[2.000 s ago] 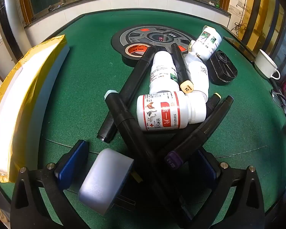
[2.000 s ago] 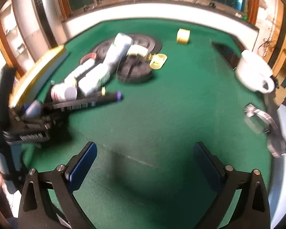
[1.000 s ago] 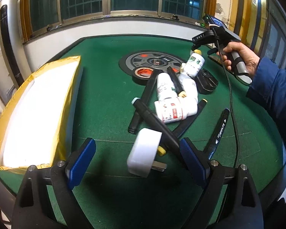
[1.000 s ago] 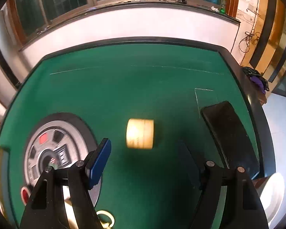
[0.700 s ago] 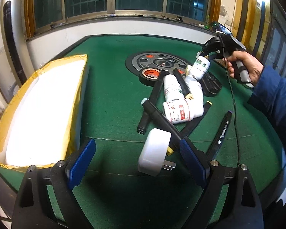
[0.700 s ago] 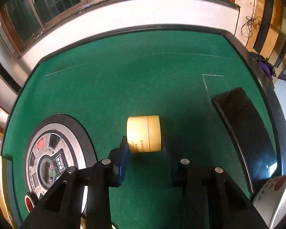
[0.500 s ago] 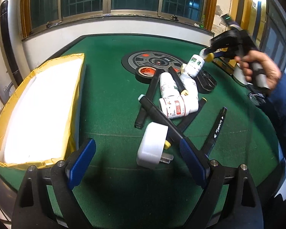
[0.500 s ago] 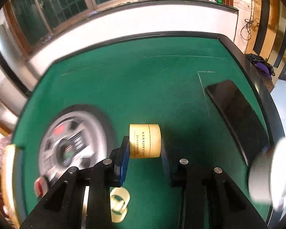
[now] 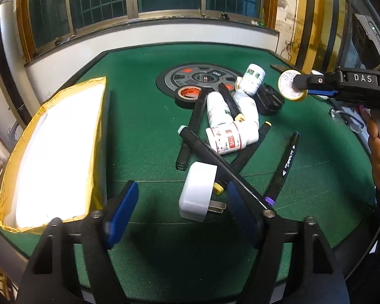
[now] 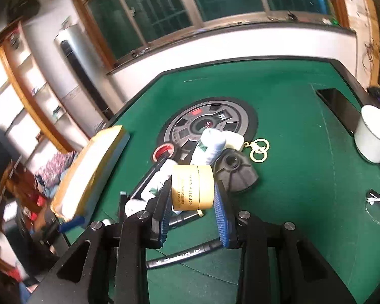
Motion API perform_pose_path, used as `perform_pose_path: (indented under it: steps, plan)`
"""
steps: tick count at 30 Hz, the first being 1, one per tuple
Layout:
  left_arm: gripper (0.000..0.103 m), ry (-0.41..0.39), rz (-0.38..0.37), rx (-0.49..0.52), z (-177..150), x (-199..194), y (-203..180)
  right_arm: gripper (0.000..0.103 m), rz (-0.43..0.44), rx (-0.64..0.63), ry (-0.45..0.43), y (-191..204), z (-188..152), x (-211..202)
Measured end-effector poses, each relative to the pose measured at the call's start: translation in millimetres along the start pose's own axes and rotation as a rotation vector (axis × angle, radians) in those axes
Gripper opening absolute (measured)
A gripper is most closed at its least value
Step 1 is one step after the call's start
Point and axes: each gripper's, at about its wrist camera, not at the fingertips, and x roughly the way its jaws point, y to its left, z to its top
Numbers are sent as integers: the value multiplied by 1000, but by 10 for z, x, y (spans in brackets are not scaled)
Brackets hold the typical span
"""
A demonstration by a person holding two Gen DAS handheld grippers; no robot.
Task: Organize rigid objects
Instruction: 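Grasp the white power plug with the left tool while the right tool holds the jar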
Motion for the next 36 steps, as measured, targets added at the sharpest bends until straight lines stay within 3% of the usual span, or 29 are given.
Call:
perform_pose_path:
  steps: [4,14,19,21,27,36]
  plan:
    - [47,44,1,12,16,87,0,28,29,9,32,-34,-58,26]
    - [47,125,-39,66,87,289,-15,28,57,-21,53,108,-132,106]
    - [42,126,-78,3,49,288,58,28,65,-33,65,137,-159,166]
    - [31,130,-89,-17,22,252,49,28,68,-34,69,142,-173,188]
    - [29,119,-91,-75,3,218,124,28,78,-40,70,156,-188,203]
    - [27,41,-123,-158,-36,68,210,28,92,-59,67,181,-224,205]
